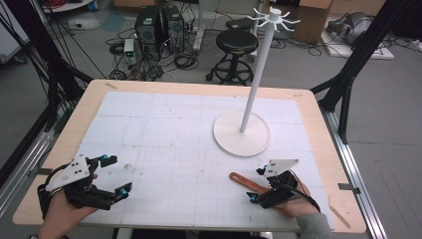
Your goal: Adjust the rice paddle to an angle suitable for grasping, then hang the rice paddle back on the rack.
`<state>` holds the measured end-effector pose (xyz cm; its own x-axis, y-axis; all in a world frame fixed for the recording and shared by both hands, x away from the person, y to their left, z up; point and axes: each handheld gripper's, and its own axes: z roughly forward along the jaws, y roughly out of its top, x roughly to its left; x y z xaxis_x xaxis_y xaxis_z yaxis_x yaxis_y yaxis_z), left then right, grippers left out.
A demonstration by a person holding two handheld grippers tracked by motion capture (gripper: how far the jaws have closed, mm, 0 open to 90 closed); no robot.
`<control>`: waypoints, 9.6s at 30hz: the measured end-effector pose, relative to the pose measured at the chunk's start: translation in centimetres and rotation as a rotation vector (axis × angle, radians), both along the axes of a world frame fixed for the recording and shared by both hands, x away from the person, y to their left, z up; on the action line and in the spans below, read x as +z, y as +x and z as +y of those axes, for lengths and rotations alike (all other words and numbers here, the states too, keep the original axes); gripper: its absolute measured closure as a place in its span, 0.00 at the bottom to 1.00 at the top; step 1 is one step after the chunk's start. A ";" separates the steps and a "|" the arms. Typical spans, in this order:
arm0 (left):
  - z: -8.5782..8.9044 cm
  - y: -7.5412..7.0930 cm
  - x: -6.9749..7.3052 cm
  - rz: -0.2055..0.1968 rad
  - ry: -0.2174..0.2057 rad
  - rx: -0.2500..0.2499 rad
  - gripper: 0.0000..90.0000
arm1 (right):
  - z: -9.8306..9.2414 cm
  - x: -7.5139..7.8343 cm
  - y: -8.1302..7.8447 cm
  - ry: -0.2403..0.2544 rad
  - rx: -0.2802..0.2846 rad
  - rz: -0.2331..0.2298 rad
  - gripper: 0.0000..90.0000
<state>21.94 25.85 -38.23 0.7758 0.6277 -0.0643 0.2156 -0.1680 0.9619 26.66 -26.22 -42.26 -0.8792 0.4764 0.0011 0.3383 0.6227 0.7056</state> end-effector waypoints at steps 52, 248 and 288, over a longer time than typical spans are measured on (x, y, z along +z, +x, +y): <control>0.5 -0.4 -0.7 0.031 0.010 0.014 0.02 | 0.6 -0.7 1.0 -0.111 -0.029 0.081 0.71; 0.8 0.6 -1.6 0.045 -0.102 -0.048 0.02 | -10.2 20.1 7.5 0.559 -0.099 -0.269 0.72; 2.9 0.5 -1.9 0.058 -0.157 0.034 0.02 | -8.1 27.0 11.6 0.549 -0.091 -0.289 0.72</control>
